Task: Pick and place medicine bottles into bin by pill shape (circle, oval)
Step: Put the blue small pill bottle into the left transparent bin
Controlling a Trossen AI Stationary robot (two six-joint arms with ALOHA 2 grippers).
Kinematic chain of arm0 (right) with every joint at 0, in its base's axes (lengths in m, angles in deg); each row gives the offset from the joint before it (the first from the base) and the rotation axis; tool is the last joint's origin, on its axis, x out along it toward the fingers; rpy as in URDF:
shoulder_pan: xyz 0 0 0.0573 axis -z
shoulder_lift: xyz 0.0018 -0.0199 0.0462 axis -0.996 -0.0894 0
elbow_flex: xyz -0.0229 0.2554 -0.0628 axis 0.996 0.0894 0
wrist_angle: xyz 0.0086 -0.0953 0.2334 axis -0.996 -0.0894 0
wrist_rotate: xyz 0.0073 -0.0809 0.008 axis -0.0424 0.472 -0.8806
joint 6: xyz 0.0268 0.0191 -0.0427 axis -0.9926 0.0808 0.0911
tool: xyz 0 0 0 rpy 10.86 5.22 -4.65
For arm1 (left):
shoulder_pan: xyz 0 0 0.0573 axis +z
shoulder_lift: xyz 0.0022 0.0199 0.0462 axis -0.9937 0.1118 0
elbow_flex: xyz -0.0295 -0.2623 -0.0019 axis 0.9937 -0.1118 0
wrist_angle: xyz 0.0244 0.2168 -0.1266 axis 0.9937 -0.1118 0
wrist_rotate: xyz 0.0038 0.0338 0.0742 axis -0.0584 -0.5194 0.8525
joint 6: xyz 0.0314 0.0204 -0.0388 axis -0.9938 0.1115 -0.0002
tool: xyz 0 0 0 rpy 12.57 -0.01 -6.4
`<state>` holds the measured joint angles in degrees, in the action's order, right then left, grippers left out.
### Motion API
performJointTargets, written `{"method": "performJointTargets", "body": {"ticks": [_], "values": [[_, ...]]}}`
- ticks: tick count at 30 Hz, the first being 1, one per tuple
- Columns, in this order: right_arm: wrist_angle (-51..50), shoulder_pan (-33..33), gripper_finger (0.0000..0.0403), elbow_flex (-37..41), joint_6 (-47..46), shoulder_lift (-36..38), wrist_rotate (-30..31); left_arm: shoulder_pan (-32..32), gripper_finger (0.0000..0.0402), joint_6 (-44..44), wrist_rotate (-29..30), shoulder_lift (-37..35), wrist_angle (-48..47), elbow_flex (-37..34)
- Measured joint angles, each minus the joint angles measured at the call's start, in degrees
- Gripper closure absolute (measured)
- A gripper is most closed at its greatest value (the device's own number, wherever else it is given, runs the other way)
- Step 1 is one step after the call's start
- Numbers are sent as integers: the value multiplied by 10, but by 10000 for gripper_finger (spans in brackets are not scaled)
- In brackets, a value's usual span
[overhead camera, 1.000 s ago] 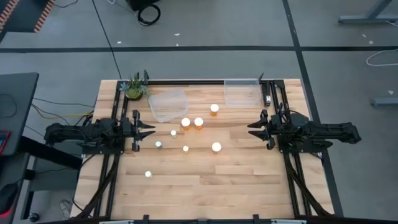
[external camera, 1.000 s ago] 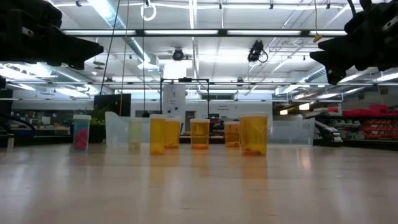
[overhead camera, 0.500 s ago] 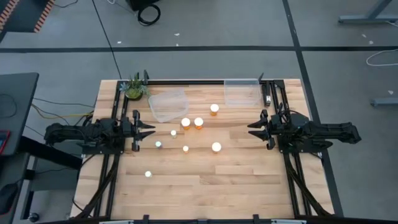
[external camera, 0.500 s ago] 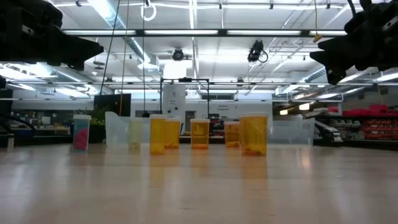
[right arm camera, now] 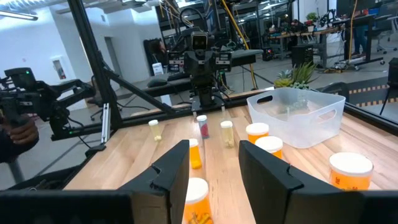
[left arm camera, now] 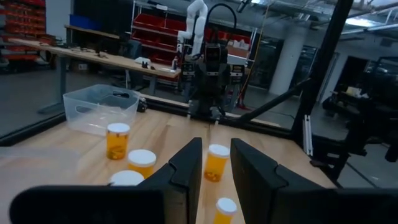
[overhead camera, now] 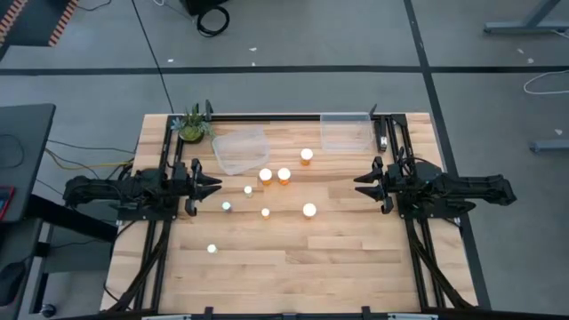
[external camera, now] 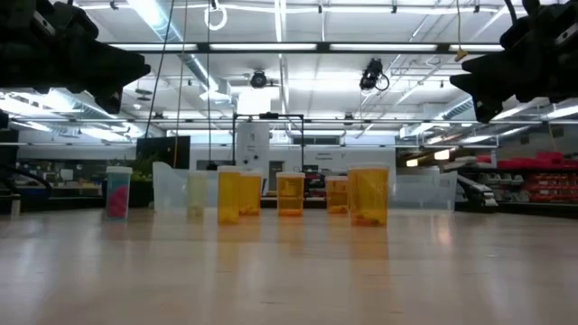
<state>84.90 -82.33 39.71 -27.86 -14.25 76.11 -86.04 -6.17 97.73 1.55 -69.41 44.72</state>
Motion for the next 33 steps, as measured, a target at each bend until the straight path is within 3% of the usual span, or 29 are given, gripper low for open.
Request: {"method": "performJointTargets", "body": {"ticks": [7, 11, 16, 22, 33], "values": [[0, 0, 256, 0, 0, 0, 0, 0, 309, 0, -22, 0, -17, 4], [0, 0, 256, 0, 0, 0, 0, 0, 317, 12, -22, 21, -69, 47], [0, 0, 256, 0, 0, 0, 0, 0, 328, 79, -23, 88, -145, 101], [0, 0, 256, 0, 0, 0, 0, 0, 332, 86, -23, 177, -174, 143], [0, 0, 256, 0, 0, 0, 0, 0, 263, 126, -23, 340, -329, 253]]}}
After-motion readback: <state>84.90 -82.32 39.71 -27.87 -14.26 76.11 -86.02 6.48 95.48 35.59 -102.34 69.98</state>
